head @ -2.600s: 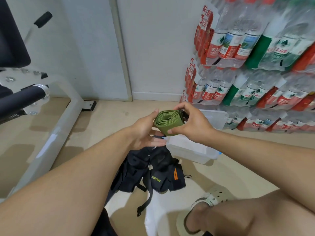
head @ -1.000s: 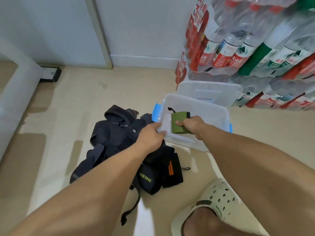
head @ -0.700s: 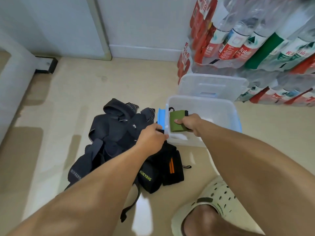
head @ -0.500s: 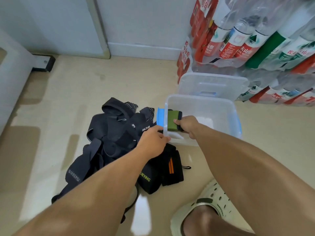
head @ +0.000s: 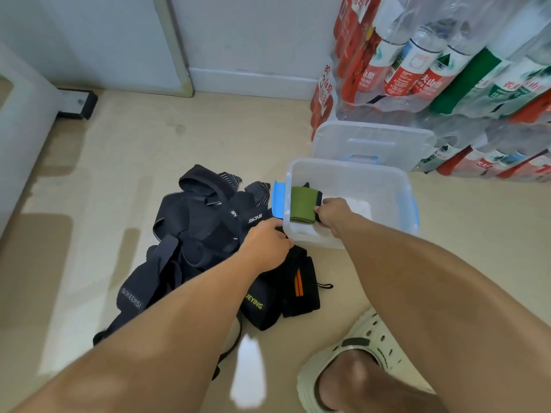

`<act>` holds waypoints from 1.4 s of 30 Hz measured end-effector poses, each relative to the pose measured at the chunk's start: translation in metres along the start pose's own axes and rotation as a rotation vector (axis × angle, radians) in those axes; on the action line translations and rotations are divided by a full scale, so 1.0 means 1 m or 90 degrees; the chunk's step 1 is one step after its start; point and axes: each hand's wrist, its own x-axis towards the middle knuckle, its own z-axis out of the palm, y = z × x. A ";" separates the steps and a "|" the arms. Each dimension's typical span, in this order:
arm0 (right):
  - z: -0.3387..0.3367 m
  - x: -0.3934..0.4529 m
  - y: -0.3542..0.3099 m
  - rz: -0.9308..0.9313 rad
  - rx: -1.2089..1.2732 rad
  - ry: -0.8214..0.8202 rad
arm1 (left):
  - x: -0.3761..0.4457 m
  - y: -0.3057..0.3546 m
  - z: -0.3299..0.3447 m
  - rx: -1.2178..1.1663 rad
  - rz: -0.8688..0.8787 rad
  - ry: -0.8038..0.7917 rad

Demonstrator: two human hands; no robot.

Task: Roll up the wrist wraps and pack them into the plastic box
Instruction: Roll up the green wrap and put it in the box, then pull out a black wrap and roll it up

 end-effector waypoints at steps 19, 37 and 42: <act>-0.004 -0.165 -0.094 -0.250 -0.113 -0.078 | -0.149 0.032 -0.140 0.477 0.000 0.005; 0.089 -0.196 0.073 0.014 -0.312 -0.049 | -0.218 0.045 -0.172 0.405 0.012 -0.010; 0.100 -0.195 0.069 0.025 -0.337 -0.075 | -0.212 0.049 -0.188 0.367 0.026 0.013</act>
